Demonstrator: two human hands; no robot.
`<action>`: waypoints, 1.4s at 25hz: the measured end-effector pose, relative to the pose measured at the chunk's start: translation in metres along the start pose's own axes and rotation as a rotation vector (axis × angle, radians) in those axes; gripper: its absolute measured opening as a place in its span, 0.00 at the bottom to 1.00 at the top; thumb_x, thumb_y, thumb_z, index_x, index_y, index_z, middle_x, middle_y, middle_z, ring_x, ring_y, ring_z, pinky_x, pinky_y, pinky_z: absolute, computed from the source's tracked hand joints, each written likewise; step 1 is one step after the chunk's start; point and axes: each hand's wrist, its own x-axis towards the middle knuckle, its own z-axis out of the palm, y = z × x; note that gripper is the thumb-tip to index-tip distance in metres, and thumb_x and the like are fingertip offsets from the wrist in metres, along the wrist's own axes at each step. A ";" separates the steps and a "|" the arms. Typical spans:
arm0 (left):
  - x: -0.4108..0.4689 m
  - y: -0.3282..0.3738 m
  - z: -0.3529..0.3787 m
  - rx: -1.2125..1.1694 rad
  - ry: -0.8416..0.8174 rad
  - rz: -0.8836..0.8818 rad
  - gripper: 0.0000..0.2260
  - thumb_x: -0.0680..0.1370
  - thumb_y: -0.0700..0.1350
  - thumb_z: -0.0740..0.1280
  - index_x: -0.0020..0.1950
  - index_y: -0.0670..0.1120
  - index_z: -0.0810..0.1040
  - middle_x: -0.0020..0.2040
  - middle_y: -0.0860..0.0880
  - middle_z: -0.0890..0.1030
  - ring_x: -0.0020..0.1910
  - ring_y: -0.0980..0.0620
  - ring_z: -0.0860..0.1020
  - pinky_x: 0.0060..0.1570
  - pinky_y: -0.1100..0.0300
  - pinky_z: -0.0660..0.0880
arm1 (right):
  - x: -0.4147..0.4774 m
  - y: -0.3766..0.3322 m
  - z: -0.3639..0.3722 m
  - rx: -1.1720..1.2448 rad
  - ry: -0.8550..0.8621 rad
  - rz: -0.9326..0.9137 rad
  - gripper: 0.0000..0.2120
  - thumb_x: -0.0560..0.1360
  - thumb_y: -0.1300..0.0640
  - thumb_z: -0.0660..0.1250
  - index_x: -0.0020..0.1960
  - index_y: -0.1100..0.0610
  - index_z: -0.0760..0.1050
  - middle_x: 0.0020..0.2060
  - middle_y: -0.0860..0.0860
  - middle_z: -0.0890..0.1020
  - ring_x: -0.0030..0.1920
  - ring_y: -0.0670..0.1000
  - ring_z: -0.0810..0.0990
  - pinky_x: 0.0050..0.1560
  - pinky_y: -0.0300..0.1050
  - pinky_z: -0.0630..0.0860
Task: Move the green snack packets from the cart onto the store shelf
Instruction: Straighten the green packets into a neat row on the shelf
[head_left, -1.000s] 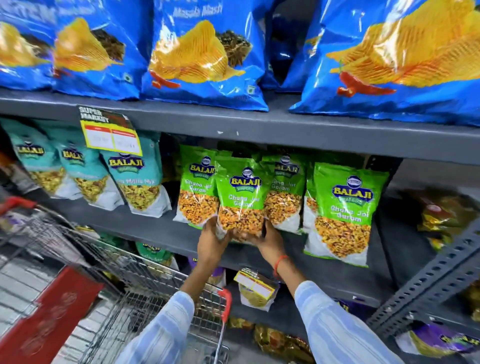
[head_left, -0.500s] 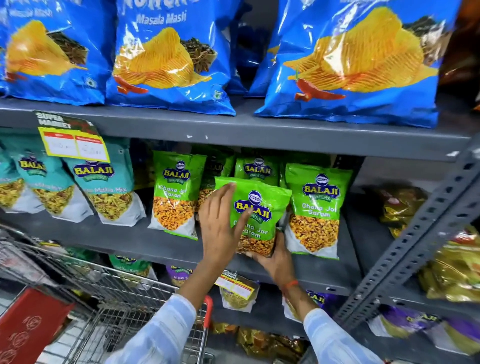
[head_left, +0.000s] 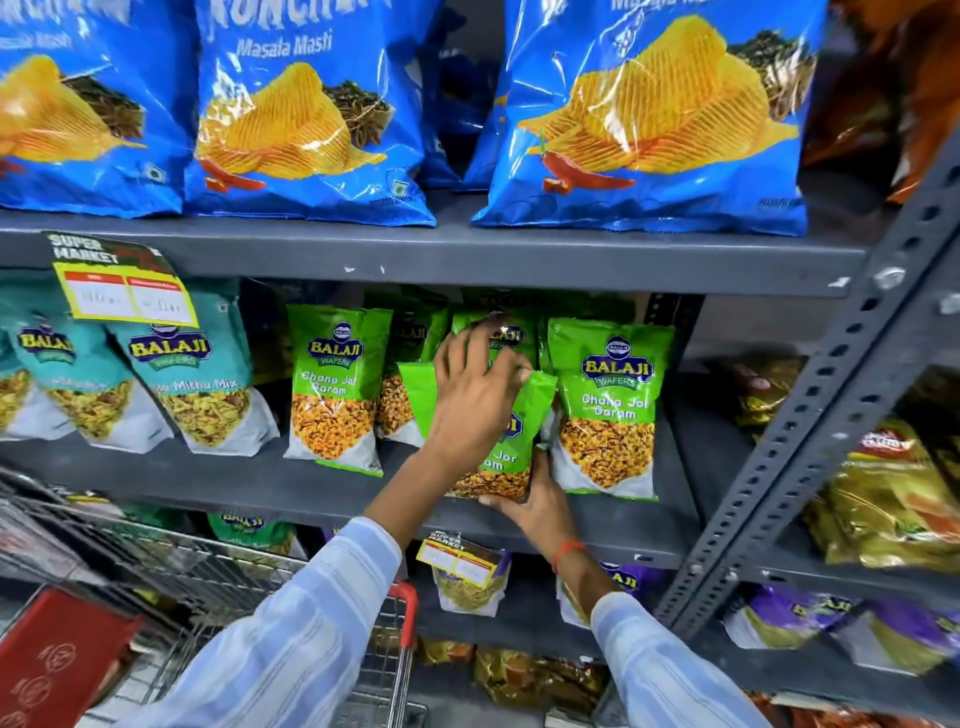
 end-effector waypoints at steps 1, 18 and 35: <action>0.003 -0.001 -0.001 -0.028 -0.031 -0.034 0.12 0.77 0.50 0.59 0.49 0.45 0.78 0.60 0.37 0.75 0.62 0.35 0.71 0.65 0.40 0.65 | 0.001 0.000 0.000 -0.002 0.011 0.004 0.41 0.60 0.46 0.78 0.66 0.56 0.63 0.57 0.56 0.82 0.56 0.56 0.80 0.51 0.45 0.77; -0.101 -0.091 0.078 -0.759 -0.444 -0.665 0.29 0.74 0.44 0.69 0.71 0.42 0.62 0.69 0.43 0.72 0.68 0.45 0.70 0.61 0.55 0.70 | 0.022 -0.004 0.003 0.199 0.034 0.071 0.29 0.71 0.61 0.71 0.68 0.61 0.63 0.63 0.59 0.75 0.64 0.56 0.73 0.65 0.51 0.71; -0.099 -0.101 0.082 -0.582 -0.419 -0.631 0.27 0.75 0.49 0.67 0.71 0.47 0.62 0.65 0.42 0.77 0.61 0.42 0.77 0.55 0.46 0.76 | 0.020 -0.008 0.014 0.266 0.034 0.110 0.30 0.73 0.63 0.68 0.71 0.59 0.59 0.63 0.55 0.75 0.58 0.52 0.76 0.58 0.42 0.71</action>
